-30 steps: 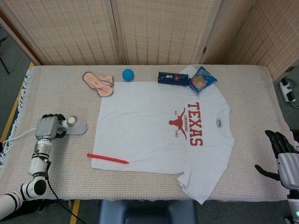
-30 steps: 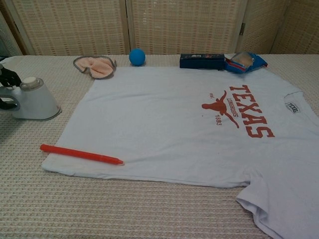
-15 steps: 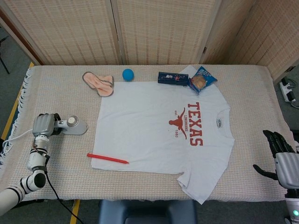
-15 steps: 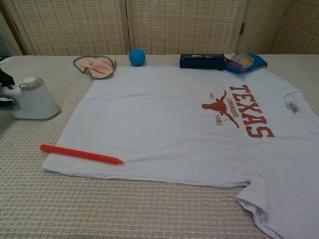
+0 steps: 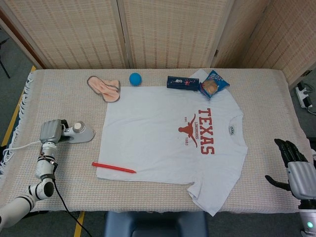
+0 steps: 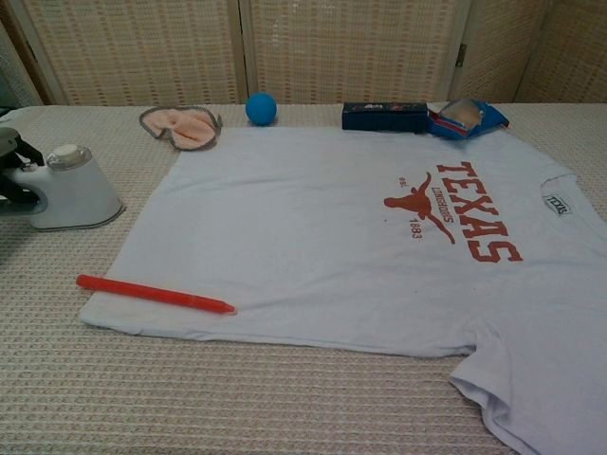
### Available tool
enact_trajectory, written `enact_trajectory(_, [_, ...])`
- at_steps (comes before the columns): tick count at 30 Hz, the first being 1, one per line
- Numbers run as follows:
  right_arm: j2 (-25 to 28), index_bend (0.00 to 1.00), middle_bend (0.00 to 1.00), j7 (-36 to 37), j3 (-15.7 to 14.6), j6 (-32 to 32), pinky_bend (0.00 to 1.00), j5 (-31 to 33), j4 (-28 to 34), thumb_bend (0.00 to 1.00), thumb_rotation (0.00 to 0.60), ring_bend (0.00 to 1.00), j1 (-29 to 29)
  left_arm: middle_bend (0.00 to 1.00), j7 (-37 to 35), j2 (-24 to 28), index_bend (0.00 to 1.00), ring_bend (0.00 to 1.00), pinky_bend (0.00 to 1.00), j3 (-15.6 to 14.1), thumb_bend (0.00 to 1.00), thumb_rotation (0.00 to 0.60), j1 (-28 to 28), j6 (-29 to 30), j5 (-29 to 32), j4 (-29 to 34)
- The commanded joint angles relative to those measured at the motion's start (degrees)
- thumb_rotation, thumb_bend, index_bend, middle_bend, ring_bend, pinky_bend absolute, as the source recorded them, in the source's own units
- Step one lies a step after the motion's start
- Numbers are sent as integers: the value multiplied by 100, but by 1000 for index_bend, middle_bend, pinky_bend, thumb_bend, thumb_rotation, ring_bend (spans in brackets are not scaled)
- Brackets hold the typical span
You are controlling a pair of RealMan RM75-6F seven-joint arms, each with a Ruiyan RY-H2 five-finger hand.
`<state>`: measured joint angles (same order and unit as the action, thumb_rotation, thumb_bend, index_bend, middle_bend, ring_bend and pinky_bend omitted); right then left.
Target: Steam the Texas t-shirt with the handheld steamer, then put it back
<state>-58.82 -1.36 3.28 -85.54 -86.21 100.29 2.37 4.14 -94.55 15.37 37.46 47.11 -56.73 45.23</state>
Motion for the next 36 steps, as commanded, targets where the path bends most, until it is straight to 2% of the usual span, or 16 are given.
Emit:
enact_trajectory(1, [-6, 0, 86, -45, -38, 108, 266, -38, 34, 23, 600, 63, 53, 940, -1031, -230, 857, 771, 678, -36, 370, 600, -32, 334, -604, -419])
enact_trajectory(6, [-37, 0, 94, -110, -158, 518, 265, -161, 91, 44, 600, 78, 248, 987, -2070, -315, 902, 816, 693, -86, 371, 600, -110, 866, -1129, -634])
enact_trajectory(9, [-43, 0, 103, -9, -244, 911, 265, -256, 155, 178, 600, 82, 451, 997, -2499, -293, 913, 826, 696, -126, 372, 600, -141, 1186, -1396, -583])
enact_trajectory(11, [-68, 0, 107, 76, -296, 1210, 258, -335, 155, 326, 600, 75, 621, 1000, -2674, -235, 924, 833, 697, -164, 371, 600, -156, 1393, -1570, -427])
enact_trajectory(14, [-142, 0, 108, 169, -347, 1596, 168, -435, 105, 511, 599, 29, 864, 1000, -2744, -159, 929, 836, 696, -199, 371, 600, -158, 1679, -1780, -129])
enact_trajectory(16, [-237, 0, 106, 277, -384, 1863, 107, -526, 22, 613, 576, 5, 1046, 1000, -2701, -119, 929, 836, 697, -228, 371, 600, -143, 1848, -1917, 157])
enact_trajectory(19, [-448, 0, 89, 495, -440, 2178, 27, -684, -204, 711, 490, 0, 1289, 1000, -2481, -79, 928, 836, 697, -272, 371, 600, -85, 1993, -2085, 582])
enact_trajectory(23, [-900, 0, 57, 839, -499, 2335, 0, -953, -743, 749, 410, 0, 1531, 1000, -2089, -110, 929, 836, 696, -274, 369, 600, 40, 2055, -2202, 1074])
enact_trajectory(25, [-1211, 0, 49, 865, -536, 2310, 0, -1090, -1137, 753, 391, 0, 1596, 1000, -1846, -134, 929, 836, 697, -268, 369, 600, 124, 2013, -2226, 1294])
enact_trajectory(31, [-1872, 0, 46, 1023, -688, 2307, 0, -1276, -1917, 755, 387, 0, 1721, 1000, -1277, -361, 929, 837, 697, -193, 370, 600, 377, 1861, -2191, 1667])
enact_trajectory(36, [-2123, 0, 46, 1223, -824, 2373, 0, -1327, -2279, 755, 389, 0, 1814, 1000, -821, -629, 928, 836, 697, -213, 370, 600, 593, 1669, -2184, 1678])
